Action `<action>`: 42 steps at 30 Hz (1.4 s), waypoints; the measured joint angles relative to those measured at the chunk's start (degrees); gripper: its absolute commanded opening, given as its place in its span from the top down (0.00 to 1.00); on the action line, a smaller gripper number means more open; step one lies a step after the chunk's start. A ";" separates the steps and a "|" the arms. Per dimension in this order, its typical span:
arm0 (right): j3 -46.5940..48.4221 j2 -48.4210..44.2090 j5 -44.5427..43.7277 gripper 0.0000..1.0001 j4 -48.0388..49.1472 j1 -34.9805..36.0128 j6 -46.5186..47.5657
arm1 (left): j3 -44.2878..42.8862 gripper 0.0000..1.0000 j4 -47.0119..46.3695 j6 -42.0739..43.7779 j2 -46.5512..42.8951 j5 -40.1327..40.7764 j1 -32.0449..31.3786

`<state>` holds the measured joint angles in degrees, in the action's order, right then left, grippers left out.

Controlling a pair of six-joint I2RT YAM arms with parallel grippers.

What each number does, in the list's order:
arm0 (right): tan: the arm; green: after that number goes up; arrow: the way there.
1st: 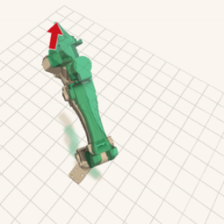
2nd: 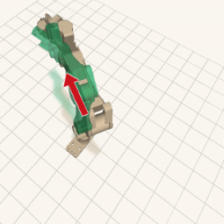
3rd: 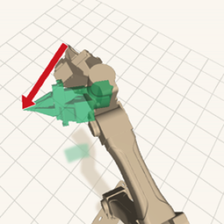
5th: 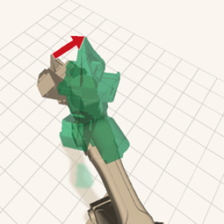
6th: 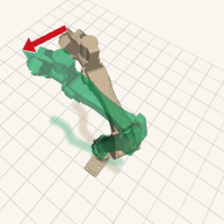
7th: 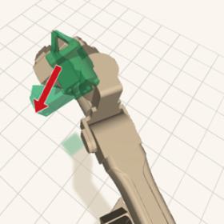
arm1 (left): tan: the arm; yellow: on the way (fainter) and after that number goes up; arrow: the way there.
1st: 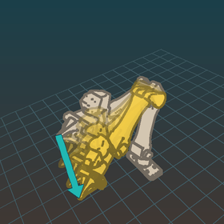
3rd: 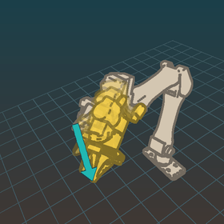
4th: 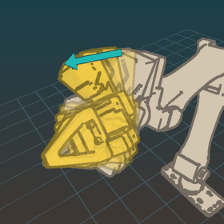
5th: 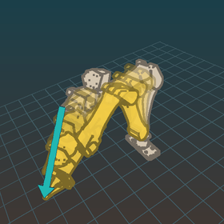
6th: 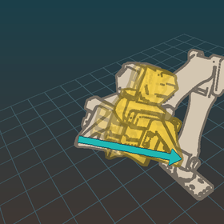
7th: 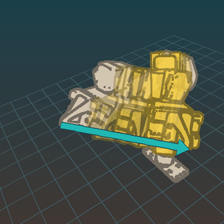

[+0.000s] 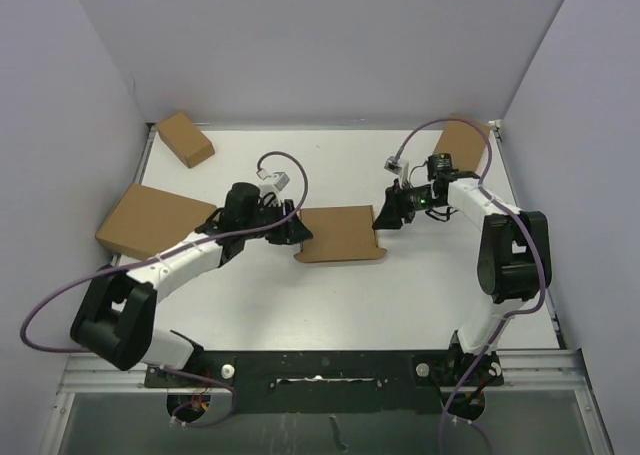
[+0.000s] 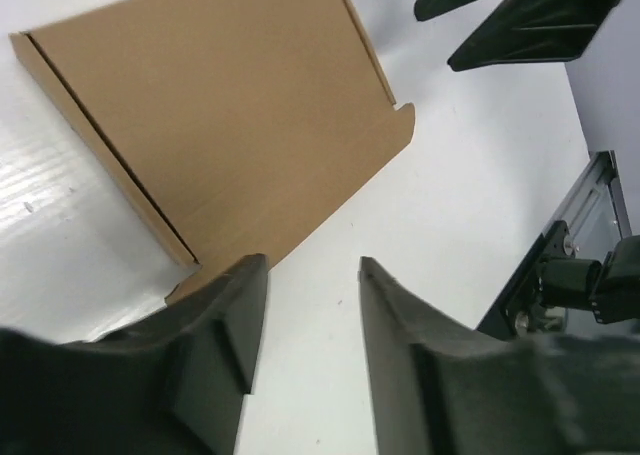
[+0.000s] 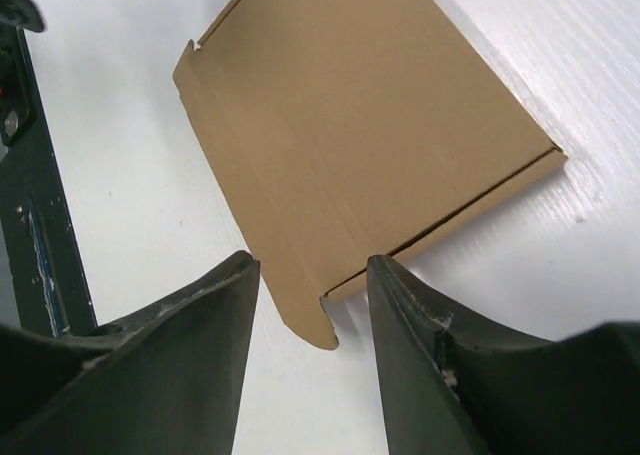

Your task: Fold the paper box

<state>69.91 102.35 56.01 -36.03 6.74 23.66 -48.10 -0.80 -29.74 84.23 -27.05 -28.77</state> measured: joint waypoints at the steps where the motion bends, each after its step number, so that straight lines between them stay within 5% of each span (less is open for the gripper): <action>1: -0.26 -0.04 0.28 0.50 0.79 -0.50 -0.72 | 1.97 0.48 -1.84 0.11 -2.29 0.66 0.00; 10: -1.90 4.20 0.66 0.45 7.10 -3.13 -9.25 | 21.49 0.09 -18.18 -0.52 -10.80 6.62 0.02; 19: -2.67 9.88 0.26 0.51 11.56 -3.34 -17.88 | 25.16 0.09 -28.33 -5.90 -9.55 7.19 1.81; 31: -2.67 11.89 -0.98 0.59 12.85 -3.32 -21.24 | 23.17 0.10 -28.15 -10.12 -3.96 7.78 3.17; 42: -1.51 14.34 3.26 0.85 12.24 -3.98 -22.99 | 21.03 0.11 -29.24 -13.03 2.16 7.54 4.52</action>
<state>68.40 116.68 59.27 -23.79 2.76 0.67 -27.07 -30.04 -42.76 86.39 -19.51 -24.25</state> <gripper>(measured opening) 0.203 0.896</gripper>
